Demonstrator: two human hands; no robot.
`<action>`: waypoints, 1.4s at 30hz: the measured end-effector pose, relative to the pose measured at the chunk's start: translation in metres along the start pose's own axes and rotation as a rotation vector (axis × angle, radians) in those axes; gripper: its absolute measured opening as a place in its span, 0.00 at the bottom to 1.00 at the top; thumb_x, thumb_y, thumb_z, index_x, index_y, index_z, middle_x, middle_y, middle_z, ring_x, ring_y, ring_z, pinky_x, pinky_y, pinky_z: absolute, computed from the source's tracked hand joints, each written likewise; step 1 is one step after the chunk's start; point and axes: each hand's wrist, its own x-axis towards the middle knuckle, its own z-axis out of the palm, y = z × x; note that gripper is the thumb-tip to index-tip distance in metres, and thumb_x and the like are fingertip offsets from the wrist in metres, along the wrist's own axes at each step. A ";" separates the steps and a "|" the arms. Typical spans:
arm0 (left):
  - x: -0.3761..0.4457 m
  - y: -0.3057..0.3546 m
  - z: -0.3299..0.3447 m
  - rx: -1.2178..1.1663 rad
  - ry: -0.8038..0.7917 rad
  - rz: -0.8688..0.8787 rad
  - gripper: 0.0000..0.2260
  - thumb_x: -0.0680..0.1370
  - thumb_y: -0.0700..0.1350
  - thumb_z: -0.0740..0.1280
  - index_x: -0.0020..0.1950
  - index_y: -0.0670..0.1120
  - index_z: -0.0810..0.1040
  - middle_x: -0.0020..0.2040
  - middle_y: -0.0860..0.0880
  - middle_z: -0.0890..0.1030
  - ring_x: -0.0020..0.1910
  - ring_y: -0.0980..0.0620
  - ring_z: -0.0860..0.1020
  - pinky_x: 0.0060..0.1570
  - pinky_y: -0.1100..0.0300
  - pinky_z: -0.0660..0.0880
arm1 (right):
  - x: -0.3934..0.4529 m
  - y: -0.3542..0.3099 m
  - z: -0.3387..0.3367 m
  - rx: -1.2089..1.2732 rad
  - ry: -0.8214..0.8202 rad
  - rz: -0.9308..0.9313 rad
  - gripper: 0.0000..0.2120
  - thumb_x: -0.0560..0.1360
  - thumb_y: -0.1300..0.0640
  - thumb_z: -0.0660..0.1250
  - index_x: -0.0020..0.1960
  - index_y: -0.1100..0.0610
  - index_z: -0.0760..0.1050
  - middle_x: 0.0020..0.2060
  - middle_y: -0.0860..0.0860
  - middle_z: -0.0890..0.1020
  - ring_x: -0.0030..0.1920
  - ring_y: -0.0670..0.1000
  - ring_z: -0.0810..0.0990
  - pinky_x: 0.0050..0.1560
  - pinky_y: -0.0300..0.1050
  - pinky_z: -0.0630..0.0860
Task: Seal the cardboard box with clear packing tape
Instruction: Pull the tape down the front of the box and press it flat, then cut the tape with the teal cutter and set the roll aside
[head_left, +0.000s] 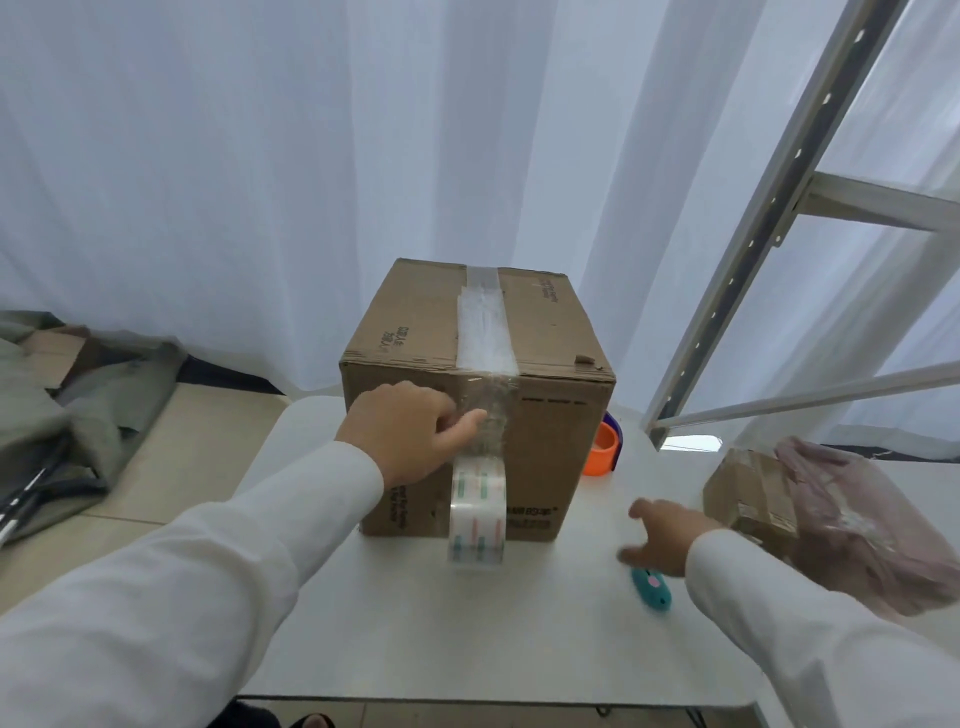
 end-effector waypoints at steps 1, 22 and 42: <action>0.000 -0.001 0.003 0.043 -0.134 -0.103 0.26 0.75 0.65 0.51 0.29 0.47 0.69 0.25 0.52 0.71 0.26 0.52 0.71 0.31 0.62 0.68 | 0.003 0.001 0.009 -0.042 -0.075 0.026 0.28 0.73 0.45 0.66 0.69 0.53 0.62 0.64 0.53 0.73 0.60 0.53 0.75 0.59 0.44 0.73; -0.004 0.017 0.018 -0.992 -0.794 -0.721 0.12 0.77 0.52 0.64 0.52 0.44 0.76 0.48 0.41 0.84 0.42 0.46 0.83 0.45 0.54 0.81 | -0.033 -0.035 -0.025 0.073 -0.171 -0.243 0.19 0.71 0.54 0.69 0.60 0.54 0.71 0.52 0.49 0.77 0.48 0.50 0.74 0.54 0.45 0.74; -0.010 0.012 0.030 -0.969 -0.766 -0.741 0.14 0.77 0.55 0.63 0.48 0.45 0.76 0.38 0.46 0.83 0.36 0.50 0.83 0.42 0.57 0.80 | -0.051 -0.083 -0.053 0.298 0.244 -0.611 0.13 0.79 0.53 0.58 0.62 0.51 0.67 0.56 0.51 0.79 0.52 0.49 0.79 0.53 0.44 0.78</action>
